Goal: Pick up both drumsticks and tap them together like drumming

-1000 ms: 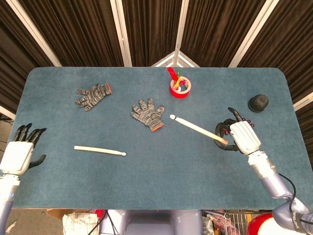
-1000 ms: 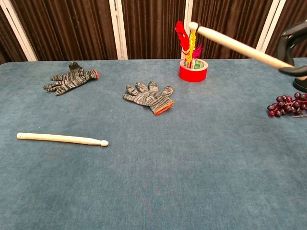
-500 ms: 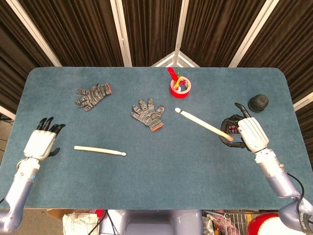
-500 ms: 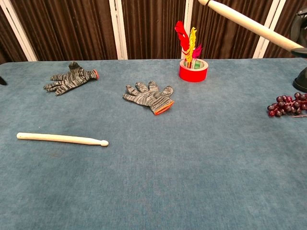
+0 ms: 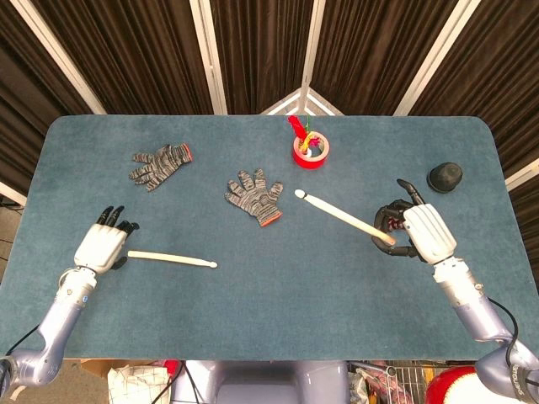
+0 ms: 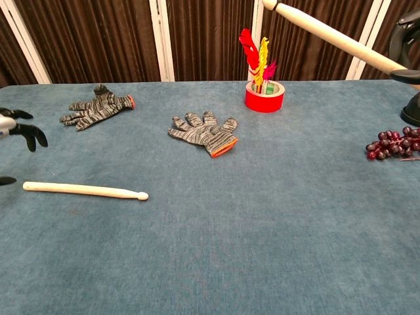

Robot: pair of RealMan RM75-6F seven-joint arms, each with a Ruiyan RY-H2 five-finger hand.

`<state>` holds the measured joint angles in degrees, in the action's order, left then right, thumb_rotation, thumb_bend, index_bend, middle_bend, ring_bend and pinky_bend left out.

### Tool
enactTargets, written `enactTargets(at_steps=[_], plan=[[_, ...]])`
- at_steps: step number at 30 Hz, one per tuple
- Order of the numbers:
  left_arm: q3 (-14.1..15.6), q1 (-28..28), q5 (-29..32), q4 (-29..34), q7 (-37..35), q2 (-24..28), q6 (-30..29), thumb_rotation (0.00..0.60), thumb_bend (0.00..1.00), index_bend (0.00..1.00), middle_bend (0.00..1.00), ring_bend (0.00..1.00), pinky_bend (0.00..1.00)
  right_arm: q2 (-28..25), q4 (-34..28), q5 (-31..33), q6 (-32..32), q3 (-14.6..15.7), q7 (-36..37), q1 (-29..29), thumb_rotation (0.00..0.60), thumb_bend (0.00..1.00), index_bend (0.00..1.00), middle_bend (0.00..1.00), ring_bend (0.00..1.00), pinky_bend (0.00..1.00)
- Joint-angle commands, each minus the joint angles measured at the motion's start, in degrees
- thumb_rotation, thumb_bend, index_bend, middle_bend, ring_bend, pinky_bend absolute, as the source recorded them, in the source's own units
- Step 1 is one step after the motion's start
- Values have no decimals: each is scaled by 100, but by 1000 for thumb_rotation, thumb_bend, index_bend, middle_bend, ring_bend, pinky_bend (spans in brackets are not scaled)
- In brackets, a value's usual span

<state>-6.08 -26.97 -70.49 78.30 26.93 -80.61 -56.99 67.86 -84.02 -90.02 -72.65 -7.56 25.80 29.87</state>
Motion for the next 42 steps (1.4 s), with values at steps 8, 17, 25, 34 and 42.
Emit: enactTargets(at_steps=[8,17,25,34,42], plan=[[204,-83,-380,-481,-304,-404,-152,600,402,394,373,0,0,29,55,86,48,0,-2,-18,600,468,785,657,452,26],[260,-41,-488,-788,-495,-592,-301,600,423,411,423,7,0,41,96,145,75,-12,-11,-31,600,468,785,658,452,26],[283,10,-375,-818,-464,-667,-297,600,454,411,447,27,0,78,163,163,104,-4,-50,-34,600,467,785,658,452,26],[281,-51,-350,-895,-461,-732,-215,600,458,427,440,28,0,131,189,194,146,-27,-95,-8,600,468,785,658,452,26],[307,-87,-435,-1048,-614,-844,-199,600,461,461,446,38,0,156,193,242,169,-47,-173,-4,600,468,786,658,453,26]])
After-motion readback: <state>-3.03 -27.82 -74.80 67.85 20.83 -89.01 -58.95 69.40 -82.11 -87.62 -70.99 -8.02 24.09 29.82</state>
